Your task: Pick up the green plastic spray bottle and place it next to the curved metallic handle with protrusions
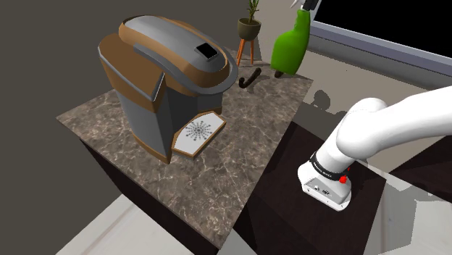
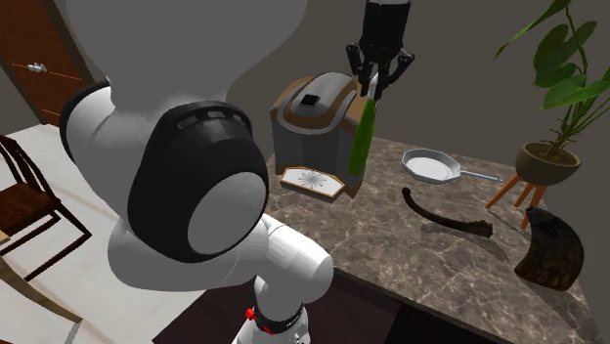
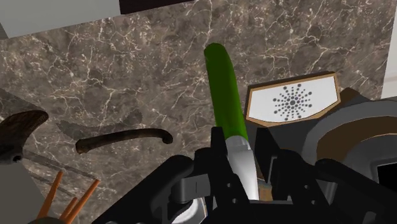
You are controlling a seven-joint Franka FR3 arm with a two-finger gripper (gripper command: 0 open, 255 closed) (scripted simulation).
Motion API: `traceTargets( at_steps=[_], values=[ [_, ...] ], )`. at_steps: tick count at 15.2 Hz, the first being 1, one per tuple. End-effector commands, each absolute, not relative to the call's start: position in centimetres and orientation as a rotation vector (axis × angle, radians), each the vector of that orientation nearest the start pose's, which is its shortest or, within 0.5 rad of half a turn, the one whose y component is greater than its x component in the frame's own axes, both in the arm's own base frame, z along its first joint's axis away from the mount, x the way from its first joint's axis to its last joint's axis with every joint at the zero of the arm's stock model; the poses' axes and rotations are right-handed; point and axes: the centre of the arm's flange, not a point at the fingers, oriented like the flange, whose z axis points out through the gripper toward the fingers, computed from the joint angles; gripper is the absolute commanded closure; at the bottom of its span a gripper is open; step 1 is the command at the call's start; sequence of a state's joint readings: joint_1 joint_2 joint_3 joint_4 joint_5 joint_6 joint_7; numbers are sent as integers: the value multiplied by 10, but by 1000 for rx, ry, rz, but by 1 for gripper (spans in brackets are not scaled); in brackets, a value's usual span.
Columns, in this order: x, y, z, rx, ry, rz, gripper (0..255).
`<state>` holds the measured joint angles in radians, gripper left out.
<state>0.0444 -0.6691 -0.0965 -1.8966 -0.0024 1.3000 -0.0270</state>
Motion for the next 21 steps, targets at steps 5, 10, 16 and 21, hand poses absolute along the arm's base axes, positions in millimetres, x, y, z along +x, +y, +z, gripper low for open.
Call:
traceTargets(
  at_steps=[5, 10, 16, 21],
  values=[
    [314, -112, 737, -3085, 9, -111, 255],
    [326, -177, 737, -3085, 9, -111, 255],
    [341, -254, 737, -3085, 9, -111, 255],
    [341, -254, 711, -3085, 9, -111, 255]
  ],
)
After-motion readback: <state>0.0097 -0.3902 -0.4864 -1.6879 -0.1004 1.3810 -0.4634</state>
